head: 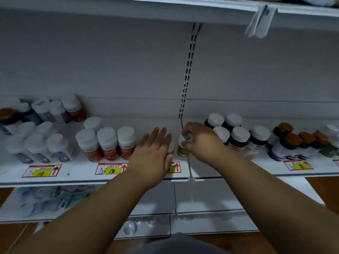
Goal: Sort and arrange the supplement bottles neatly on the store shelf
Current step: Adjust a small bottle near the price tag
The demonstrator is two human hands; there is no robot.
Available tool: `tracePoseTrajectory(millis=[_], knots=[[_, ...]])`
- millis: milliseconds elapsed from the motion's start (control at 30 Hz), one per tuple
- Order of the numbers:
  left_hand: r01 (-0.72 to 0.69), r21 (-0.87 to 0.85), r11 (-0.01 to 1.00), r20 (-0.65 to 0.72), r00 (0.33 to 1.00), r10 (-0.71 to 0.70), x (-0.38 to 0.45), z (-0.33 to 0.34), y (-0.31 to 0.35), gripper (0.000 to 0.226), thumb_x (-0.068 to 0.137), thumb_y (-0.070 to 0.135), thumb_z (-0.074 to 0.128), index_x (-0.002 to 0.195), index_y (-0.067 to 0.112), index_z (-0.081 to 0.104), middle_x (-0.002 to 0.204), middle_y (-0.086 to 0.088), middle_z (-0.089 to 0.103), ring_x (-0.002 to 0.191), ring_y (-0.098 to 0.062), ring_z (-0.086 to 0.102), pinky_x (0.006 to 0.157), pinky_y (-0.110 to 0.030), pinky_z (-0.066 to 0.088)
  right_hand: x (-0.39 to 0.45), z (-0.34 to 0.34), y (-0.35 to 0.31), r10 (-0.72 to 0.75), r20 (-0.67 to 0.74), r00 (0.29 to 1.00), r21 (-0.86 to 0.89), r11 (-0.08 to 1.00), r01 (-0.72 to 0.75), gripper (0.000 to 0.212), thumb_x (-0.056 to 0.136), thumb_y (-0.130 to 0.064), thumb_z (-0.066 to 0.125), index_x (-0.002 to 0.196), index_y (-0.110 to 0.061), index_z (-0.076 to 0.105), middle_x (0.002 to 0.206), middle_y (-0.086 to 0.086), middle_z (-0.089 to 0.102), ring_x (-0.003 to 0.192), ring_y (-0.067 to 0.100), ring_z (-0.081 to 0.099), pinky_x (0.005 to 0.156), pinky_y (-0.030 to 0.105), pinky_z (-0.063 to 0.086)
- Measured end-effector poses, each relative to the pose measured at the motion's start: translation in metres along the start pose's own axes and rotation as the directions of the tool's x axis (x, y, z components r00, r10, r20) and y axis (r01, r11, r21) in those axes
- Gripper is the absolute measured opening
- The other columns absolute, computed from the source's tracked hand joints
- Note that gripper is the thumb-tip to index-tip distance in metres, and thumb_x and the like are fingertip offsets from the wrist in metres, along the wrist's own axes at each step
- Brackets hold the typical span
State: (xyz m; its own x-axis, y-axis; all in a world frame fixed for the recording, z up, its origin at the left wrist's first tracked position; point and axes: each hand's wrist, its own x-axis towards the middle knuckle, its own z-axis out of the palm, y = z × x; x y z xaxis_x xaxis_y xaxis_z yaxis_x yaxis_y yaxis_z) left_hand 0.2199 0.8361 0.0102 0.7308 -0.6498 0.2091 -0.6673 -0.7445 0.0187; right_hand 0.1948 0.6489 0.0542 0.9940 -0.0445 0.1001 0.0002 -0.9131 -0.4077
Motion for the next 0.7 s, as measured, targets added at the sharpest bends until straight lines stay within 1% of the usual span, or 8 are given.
tracePoseTrajectory(millis=[67, 133, 233, 400, 533, 600, 633, 700], knots=[[0.003, 0.016, 1.0, 0.034, 0.999, -0.004, 0.0, 0.005, 0.0, 0.061, 0.092, 0.043, 0.03, 0.142, 0.01, 0.043, 0.148, -0.014, 0.042, 0.138, -0.032, 0.037, 0.111, -0.045, 0.029, 0.006, 0.007, 0.004, 0.005, 0.037, 0.999, -0.017, 1.0, -0.004, 0.023, 0.084, -0.022, 0.066, 0.103, -0.013, 0.057, 0.102, 0.006, 0.058, 0.093, 0.024, 0.055, 0.08, 0.036, 0.046], [0.0, 0.018, 1.0, 0.034, 0.999, -0.001, -0.001, 0.008, 0.0, 0.06, 0.091, 0.041, 0.033, 0.14, 0.009, 0.045, 0.145, -0.015, 0.045, 0.136, -0.033, 0.04, 0.11, -0.046, 0.031, 0.007, 0.012, 0.005, -0.036, 0.048, 0.998, -0.011, 0.999, 0.036, 0.022, 0.084, -0.02, 0.066, 0.102, -0.011, 0.057, 0.101, 0.006, 0.057, 0.092, 0.023, 0.053, 0.075, 0.032, 0.041], [-0.006, 0.01, 1.0, 0.016, 1.0, 0.006, -0.002, 0.01, -0.001, 0.059, 0.091, 0.04, 0.036, 0.142, 0.01, 0.042, 0.147, -0.013, 0.043, 0.137, -0.031, 0.037, 0.112, -0.044, 0.027, 0.006, 0.016, 0.006, -0.099, 0.071, 0.993, 0.0, 0.995, 0.099, 0.022, 0.083, -0.015, 0.066, 0.101, -0.008, 0.057, 0.099, 0.008, 0.056, 0.091, 0.023, 0.052, 0.072, 0.031, 0.036], [-0.021, 0.004, 1.0, 0.019, 1.0, 0.021, -0.002, 0.013, -0.004, 0.06, 0.091, 0.039, 0.039, 0.143, 0.01, 0.04, 0.148, -0.013, 0.042, 0.139, -0.031, 0.035, 0.113, -0.044, 0.026, 0.01, 0.015, 0.008, -0.08, 0.102, 0.991, 0.022, 0.997, 0.079, 0.024, 0.081, -0.015, 0.067, 0.103, -0.012, 0.057, 0.1, 0.005, 0.056, 0.091, 0.021, 0.052, 0.071, 0.03, 0.036], [-0.027, 0.007, 1.0, 0.019, 0.999, 0.027, -0.003, 0.013, -0.004, 0.06, 0.09, 0.038, 0.037, 0.143, 0.01, 0.041, 0.148, -0.013, 0.043, 0.138, -0.031, 0.037, 0.113, -0.044, 0.026, 0.008, 0.016, 0.007, -0.081, 0.096, 0.992, 0.023, 0.997, 0.079, 0.023, 0.083, -0.016, 0.065, 0.104, -0.013, 0.056, 0.1, 0.005, 0.055, 0.091, 0.021, 0.052, 0.073, 0.032, 0.04], [-0.025, -0.019, 1.0, 0.01, 1.0, 0.025, -0.003, 0.011, -0.002, 0.059, 0.091, 0.038, 0.036, 0.143, 0.011, 0.04, 0.149, -0.013, 0.04, 0.14, -0.03, 0.034, 0.114, -0.044, 0.025, 0.007, 0.016, 0.006, -0.085, 0.094, 0.992, 0.004, 0.996, 0.085, 0.026, 0.083, -0.02, 0.065, 0.107, -0.014, 0.057, 0.102, 0.004, 0.054, 0.094, 0.022, 0.051, 0.074, 0.031, 0.04], [-0.026, -0.051, 0.998, -0.011, 1.0, 0.025, -0.003, 0.01, -0.002, 0.059, 0.091, 0.037, 0.036, 0.144, 0.011, 0.039, 0.151, -0.012, 0.038, 0.141, -0.029, 0.032, 0.115, -0.043, 0.024, 0.006, 0.016, 0.006, -0.087, 0.077, 0.993, -0.004, 0.996, 0.088, 0.028, 0.084, -0.022, 0.065, 0.11, -0.015, 0.057, 0.105, 0.004, 0.054, 0.096, 0.021, 0.051, 0.075, 0.03, 0.04], [-0.041, -0.152, 0.987, -0.093, 0.995, 0.027, -0.004, 0.001, -0.001, 0.056, 0.09, 0.032, 0.04, 0.142, 0.012, 0.04, 0.149, -0.01, 0.039, 0.139, -0.027, 0.033, 0.115, -0.039, 0.025, 0.005, 0.012, 0.001, -0.097, -0.016, 0.995, 0.015, 0.995, 0.098, 0.028, 0.085, -0.024, 0.062, 0.111, -0.015, 0.059, 0.109, 0.004, 0.055, 0.101, 0.02, 0.049, 0.078, 0.028, 0.039]])
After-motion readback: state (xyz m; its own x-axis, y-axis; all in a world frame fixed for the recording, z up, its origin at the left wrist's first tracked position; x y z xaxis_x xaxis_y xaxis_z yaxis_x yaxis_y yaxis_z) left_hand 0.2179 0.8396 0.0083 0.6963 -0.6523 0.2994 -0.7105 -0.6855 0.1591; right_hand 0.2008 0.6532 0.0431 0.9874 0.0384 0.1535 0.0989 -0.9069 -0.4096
